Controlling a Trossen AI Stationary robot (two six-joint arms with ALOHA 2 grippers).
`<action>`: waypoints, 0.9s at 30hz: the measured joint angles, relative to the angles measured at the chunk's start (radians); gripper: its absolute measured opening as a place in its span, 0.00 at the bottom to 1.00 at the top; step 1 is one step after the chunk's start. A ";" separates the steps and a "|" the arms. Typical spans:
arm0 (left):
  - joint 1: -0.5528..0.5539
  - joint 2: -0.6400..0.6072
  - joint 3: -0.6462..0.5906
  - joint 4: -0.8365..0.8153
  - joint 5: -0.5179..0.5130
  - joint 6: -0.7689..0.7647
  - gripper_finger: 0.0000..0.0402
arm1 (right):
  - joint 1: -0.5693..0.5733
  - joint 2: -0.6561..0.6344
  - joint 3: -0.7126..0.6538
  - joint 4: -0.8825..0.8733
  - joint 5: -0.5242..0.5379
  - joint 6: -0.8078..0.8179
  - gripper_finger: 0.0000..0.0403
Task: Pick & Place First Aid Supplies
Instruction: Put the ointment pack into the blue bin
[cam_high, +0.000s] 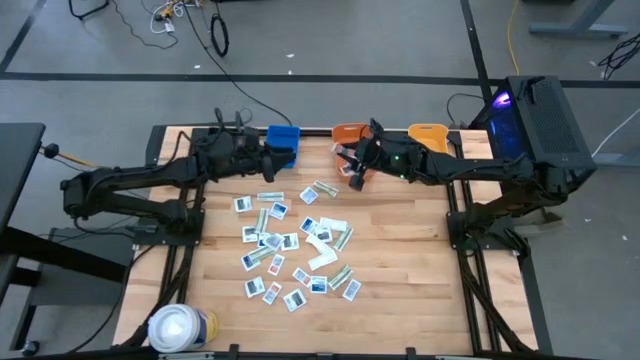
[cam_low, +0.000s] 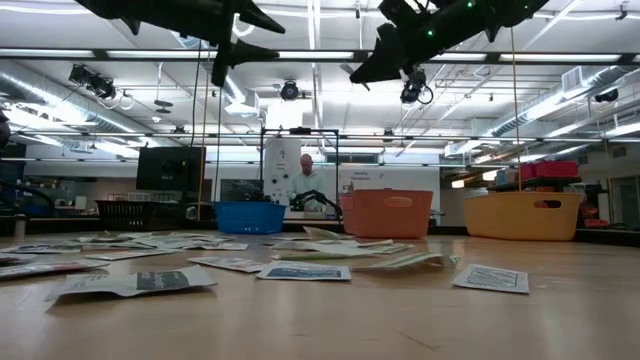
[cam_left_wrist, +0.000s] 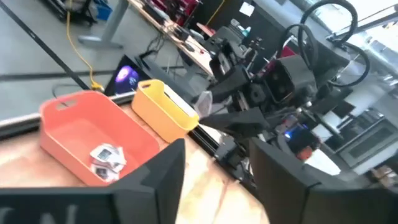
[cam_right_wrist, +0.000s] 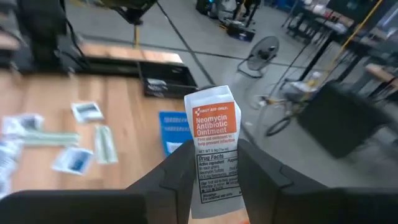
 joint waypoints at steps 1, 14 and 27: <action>0.000 0.011 0.000 0.009 0.009 -0.006 0.50 | 0.000 0.000 0.000 -0.001 0.011 -0.028 0.29; -0.002 0.178 0.000 0.160 0.030 -0.032 0.52 | 0.038 0.000 0.000 0.000 0.092 -0.323 0.29; -0.003 0.342 0.001 0.445 0.034 -0.050 0.51 | 0.062 0.000 0.000 0.000 0.135 -0.358 0.29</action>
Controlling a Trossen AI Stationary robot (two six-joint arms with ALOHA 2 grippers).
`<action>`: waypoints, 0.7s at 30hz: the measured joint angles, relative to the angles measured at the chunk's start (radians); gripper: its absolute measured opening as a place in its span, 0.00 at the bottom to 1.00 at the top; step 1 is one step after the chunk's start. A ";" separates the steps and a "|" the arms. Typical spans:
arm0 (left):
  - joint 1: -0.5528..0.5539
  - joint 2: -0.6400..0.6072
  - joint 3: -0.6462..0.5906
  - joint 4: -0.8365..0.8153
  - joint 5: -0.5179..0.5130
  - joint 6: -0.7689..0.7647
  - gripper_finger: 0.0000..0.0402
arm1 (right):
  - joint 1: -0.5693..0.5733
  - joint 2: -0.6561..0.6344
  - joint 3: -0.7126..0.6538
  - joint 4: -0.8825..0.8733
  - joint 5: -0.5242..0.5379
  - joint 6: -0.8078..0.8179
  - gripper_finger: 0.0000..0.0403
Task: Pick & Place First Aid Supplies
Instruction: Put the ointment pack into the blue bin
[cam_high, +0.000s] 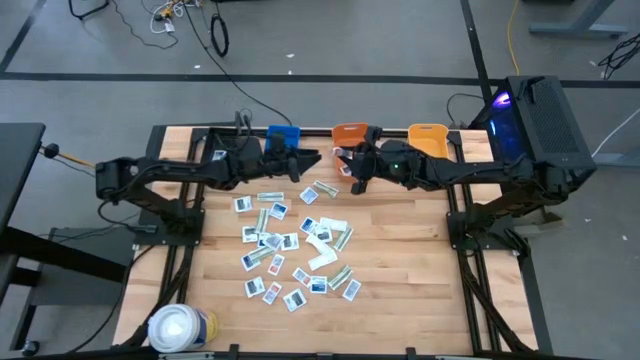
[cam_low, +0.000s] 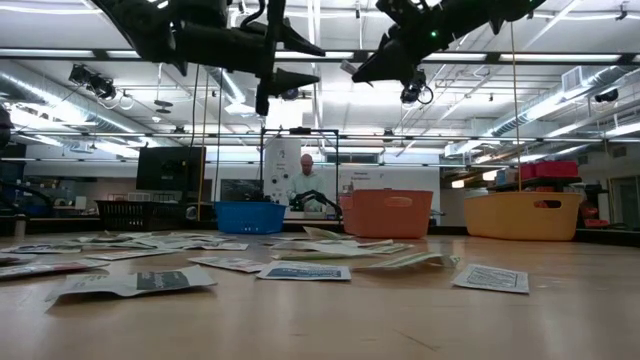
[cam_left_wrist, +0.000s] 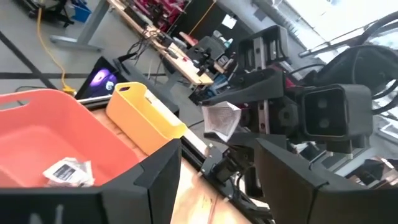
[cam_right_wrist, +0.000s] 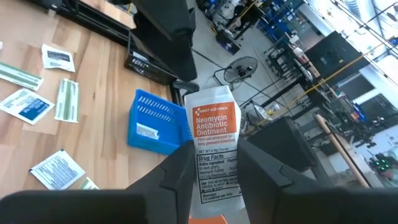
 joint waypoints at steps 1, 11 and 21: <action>0.000 0.007 0.000 0.017 0.004 0.001 0.51 | 0.000 0.000 0.000 0.000 0.000 0.000 0.29; -0.029 0.035 0.000 0.094 0.031 0.278 0.51 | 0.000 0.000 0.000 -0.028 0.001 0.003 0.29; -0.040 0.035 0.000 0.093 0.005 0.304 0.64 | 0.000 0.000 0.000 -0.031 0.003 0.003 0.29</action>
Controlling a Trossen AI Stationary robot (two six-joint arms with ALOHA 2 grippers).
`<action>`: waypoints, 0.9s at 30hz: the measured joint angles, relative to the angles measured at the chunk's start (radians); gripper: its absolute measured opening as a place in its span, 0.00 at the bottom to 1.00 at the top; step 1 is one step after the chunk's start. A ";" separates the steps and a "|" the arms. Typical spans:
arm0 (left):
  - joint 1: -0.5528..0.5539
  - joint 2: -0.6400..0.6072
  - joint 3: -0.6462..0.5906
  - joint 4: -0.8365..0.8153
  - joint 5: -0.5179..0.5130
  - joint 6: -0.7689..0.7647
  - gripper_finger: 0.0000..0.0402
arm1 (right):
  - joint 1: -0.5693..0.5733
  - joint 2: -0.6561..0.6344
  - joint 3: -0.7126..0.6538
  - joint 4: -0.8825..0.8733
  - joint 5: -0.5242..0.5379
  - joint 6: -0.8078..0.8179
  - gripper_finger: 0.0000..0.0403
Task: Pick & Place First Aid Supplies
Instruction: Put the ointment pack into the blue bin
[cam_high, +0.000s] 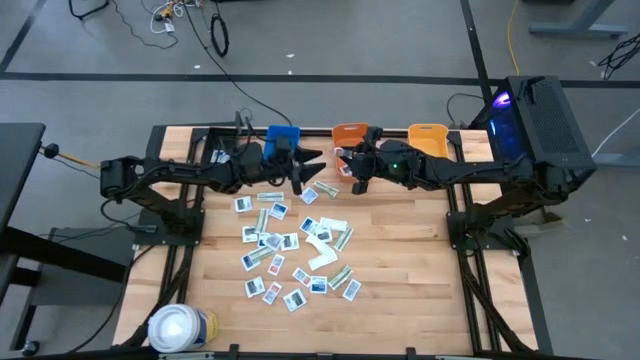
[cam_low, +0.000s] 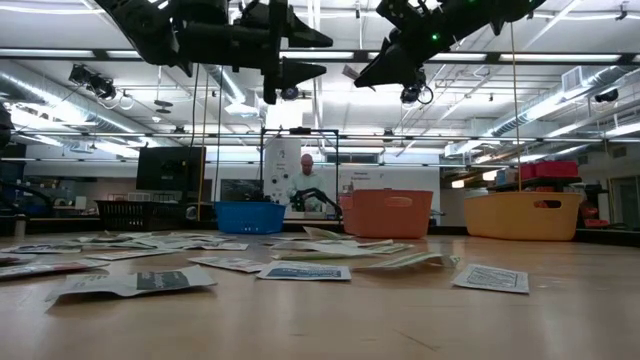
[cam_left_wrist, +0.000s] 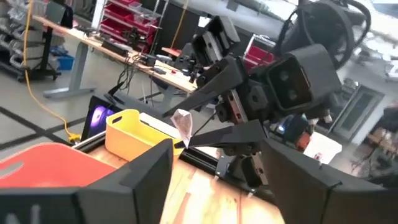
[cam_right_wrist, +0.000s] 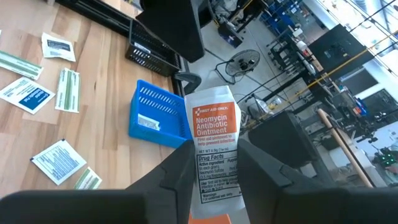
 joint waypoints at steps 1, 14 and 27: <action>0.000 0.000 0.000 0.000 -0.005 -0.007 0.66 | 0.000 0.000 0.000 0.000 0.000 0.000 0.29; 0.034 0.002 0.283 -0.529 -0.035 0.098 0.75 | 0.000 0.000 0.000 0.010 0.000 -0.014 0.29; 0.010 0.079 0.291 -0.524 -0.022 -0.038 0.74 | 0.000 0.000 0.000 0.010 0.023 -0.030 0.29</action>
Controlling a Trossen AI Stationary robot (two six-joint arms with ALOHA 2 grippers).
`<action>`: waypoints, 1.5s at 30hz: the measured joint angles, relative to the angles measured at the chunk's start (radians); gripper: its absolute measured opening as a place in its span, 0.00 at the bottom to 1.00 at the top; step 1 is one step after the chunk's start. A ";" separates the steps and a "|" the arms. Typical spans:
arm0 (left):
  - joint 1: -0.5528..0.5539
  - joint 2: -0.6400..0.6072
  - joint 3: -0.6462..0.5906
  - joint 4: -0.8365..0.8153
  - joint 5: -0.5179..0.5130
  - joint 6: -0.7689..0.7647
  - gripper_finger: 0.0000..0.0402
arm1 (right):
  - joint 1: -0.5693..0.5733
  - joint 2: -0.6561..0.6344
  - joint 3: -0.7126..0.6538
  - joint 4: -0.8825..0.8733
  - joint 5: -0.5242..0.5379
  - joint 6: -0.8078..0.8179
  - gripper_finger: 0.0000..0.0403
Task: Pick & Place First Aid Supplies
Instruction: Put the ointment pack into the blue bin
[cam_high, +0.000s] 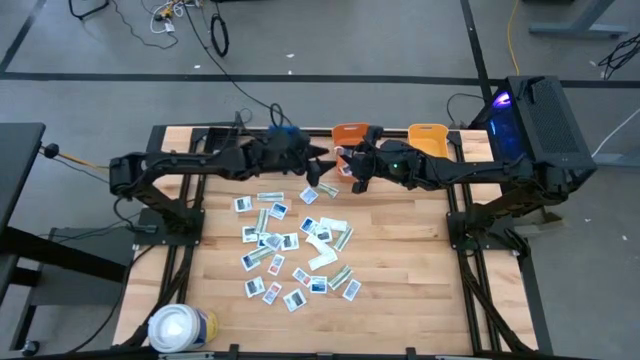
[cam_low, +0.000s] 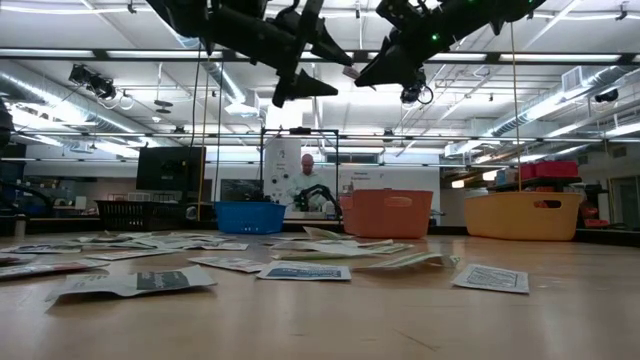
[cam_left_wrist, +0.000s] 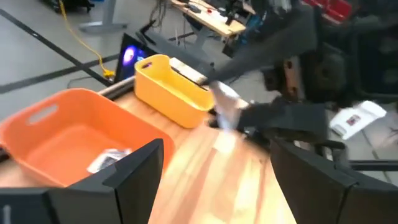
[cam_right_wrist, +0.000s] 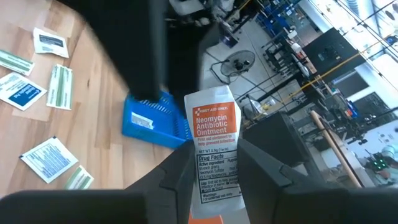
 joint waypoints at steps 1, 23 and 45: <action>-0.005 0.005 0.000 0.010 -0.004 -0.012 0.74 | 0.000 0.000 0.000 0.000 0.012 0.000 0.29; -0.026 0.016 0.000 0.084 -0.075 -0.008 0.57 | 0.000 0.000 0.000 -0.008 0.000 -0.003 0.29; -0.026 0.016 -0.001 0.084 -0.072 0.014 0.26 | 0.000 0.000 0.000 -0.008 0.000 0.000 0.29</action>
